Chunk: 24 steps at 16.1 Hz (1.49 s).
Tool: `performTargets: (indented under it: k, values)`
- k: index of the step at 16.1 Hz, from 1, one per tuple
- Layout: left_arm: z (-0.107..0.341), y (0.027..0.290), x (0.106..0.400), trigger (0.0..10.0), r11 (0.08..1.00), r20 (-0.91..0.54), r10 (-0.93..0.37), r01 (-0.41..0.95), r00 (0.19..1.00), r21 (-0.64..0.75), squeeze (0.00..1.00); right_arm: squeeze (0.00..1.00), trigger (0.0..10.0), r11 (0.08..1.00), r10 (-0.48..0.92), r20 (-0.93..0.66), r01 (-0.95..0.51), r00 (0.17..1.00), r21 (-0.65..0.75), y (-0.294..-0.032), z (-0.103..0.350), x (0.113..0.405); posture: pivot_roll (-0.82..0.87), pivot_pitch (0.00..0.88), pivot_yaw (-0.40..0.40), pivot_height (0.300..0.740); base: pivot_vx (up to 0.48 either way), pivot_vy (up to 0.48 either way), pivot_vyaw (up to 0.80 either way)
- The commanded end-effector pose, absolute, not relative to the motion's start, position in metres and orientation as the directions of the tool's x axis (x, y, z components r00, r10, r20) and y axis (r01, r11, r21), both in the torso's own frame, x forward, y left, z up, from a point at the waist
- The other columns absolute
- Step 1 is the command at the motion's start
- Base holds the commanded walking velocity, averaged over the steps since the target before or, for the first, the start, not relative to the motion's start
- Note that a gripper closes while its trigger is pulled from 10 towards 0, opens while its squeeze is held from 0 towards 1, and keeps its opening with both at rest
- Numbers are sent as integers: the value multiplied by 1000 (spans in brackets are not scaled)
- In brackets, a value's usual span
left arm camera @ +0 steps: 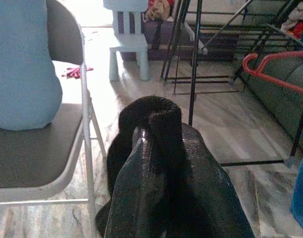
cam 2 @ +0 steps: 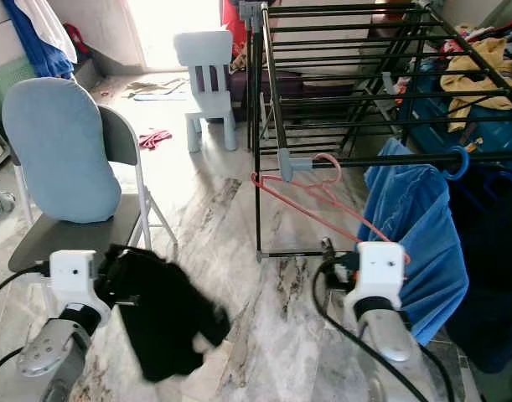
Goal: Hang hanger
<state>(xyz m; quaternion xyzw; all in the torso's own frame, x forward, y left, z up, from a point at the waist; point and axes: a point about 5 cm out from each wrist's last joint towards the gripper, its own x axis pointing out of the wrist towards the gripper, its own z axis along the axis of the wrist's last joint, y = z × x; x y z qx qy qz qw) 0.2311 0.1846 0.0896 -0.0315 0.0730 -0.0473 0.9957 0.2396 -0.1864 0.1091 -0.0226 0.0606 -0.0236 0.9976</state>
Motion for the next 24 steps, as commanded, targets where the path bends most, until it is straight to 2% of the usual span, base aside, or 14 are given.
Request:
performTargets:
  k: [1,5,10,24]
  values:
    - [102,185,237,10000,993,-78,-102,97,992,-66,0,0,10000,996,-50,-82,44,995,-78,-188,117,244,-102,0,31,740,0,0,0]
    - [106,177,245,10000,989,-56,-123,118,991,-90,0,0,10000,992,-92,-71,85,993,-95,-201,123,249,-112,0,25,740,0,0,0]
    - [105,171,245,10000,984,-63,-158,152,985,-96,0,0,10000,991,-115,-122,105,986,-88,-196,115,241,-115,0,29,740,241,0,0]
    - [101,161,246,10000,970,-82,-222,212,972,-115,0,0,10000,992,-105,-133,94,986,-85,-196,115,245,-123,0,25,740,330,0,0]
